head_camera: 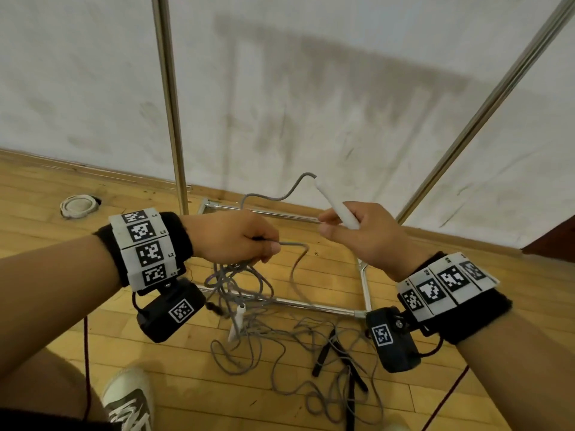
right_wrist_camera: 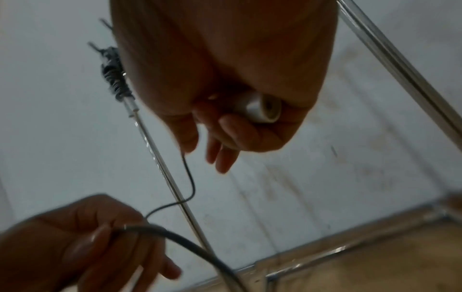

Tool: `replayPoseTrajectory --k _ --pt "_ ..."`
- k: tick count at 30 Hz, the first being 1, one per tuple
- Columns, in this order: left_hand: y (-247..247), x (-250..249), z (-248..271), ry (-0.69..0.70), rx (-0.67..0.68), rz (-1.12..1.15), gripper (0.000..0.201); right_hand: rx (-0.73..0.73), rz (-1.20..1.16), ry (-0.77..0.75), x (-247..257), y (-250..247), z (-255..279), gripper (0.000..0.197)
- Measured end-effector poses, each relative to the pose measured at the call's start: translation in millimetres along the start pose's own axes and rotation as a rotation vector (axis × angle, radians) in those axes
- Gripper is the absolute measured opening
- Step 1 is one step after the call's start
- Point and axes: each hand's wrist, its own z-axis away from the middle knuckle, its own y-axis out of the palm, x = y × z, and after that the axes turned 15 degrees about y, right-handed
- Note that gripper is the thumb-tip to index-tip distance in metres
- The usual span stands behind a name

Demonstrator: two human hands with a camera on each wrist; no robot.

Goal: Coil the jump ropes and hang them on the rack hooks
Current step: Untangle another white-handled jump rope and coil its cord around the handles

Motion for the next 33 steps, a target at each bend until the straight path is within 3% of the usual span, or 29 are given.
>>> replayPoseTrajectory --k 4,7,15,18,22,26,29,33 --pt "1.2 -11.1 1.3 0.034 0.130 0.068 0.038 -0.036 -0.246 0.216 1.7 3.3 -9.9 0.028" --pt "0.6 -12.7 6.3 0.054 0.132 0.085 0.035 -0.134 -0.348 0.334 -4.1 -9.6 -20.5 0.031" --pt "-32.6 -8.1 26.5 0.176 -0.387 0.369 0.030 -0.240 -0.511 0.584 -35.9 -47.3 -31.9 0.028" --pt "-41.1 -6.4 31.4 0.156 -0.381 0.268 0.029 -0.214 -0.468 0.604 -39.9 -45.5 -30.3 0.027" --pt "-28.0 -17.0 28.4 0.040 -0.116 -0.017 0.038 -0.080 -0.373 0.530 -32.7 -29.0 -21.8 0.028" --pt "-4.2 -23.2 12.9 0.076 0.091 -0.138 0.034 0.044 -0.351 0.340 -11.4 -9.2 -8.6 0.024" --pt "-0.4 -23.0 4.6 0.108 -0.022 -0.071 0.031 0.170 -0.252 0.191 0.0 10.5 3.9 0.023" --pt "-2.0 -19.6 -2.3 0.145 -0.178 -0.063 0.028 0.305 -0.193 0.101 7.5 27.5 13.7 0.018"
